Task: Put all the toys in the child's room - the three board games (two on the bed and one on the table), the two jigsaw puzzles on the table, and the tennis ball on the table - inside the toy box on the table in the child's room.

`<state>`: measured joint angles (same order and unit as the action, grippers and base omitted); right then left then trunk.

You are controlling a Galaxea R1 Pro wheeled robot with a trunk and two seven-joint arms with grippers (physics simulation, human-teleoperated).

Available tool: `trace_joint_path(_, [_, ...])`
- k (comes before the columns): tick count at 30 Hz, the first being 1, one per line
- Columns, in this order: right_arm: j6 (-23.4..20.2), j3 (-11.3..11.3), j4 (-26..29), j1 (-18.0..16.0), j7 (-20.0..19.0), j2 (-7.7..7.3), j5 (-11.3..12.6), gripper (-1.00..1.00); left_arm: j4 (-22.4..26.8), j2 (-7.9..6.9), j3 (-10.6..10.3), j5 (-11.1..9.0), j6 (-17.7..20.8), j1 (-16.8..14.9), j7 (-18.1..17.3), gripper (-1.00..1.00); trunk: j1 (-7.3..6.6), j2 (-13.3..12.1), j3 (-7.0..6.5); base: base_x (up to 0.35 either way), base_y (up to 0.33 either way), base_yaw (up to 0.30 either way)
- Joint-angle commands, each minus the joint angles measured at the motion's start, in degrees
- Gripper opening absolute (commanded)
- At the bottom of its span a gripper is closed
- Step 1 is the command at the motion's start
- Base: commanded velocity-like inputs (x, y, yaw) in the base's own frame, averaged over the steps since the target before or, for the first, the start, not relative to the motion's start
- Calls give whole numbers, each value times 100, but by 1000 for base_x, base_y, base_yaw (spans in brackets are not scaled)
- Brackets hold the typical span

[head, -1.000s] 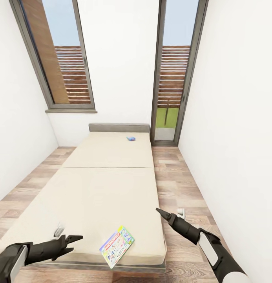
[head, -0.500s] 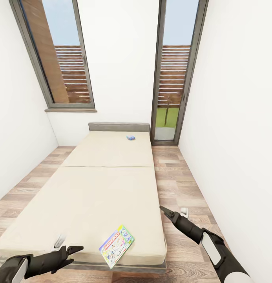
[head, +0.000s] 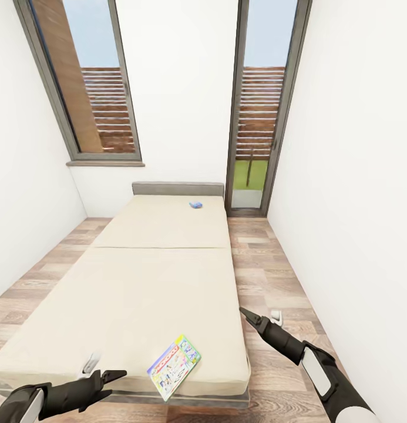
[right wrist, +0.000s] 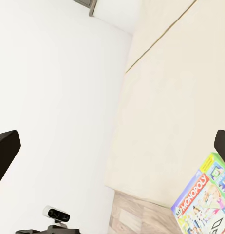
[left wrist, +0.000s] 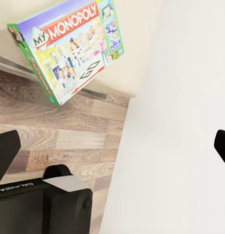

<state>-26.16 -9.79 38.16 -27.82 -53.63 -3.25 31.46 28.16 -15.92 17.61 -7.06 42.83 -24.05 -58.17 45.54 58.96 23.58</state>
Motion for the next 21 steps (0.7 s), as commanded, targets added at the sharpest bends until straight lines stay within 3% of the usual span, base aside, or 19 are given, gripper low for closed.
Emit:
trace_joint_path(1, [-46, -5, -2, -4, -7, 0, 39, 100, -2, 2, 10, -15, 33, -4, -9, 100, 23, 46, 25, 0, 0, 0])
trace_joint_path(12, [-113, -5, 10, -4, -179, -11, 43, 100, -4, 20, 5, -15, -121, -10, -2, 100, 264, 487, 222, 0, 0, 0])
trace_joint_path(21, [-367, 23, 358, -2, -1534, -233, -31, 100, -5, 20, 5, -22, -332, -14, -4, 100, 462, 848, 384, 0, 0, 0])
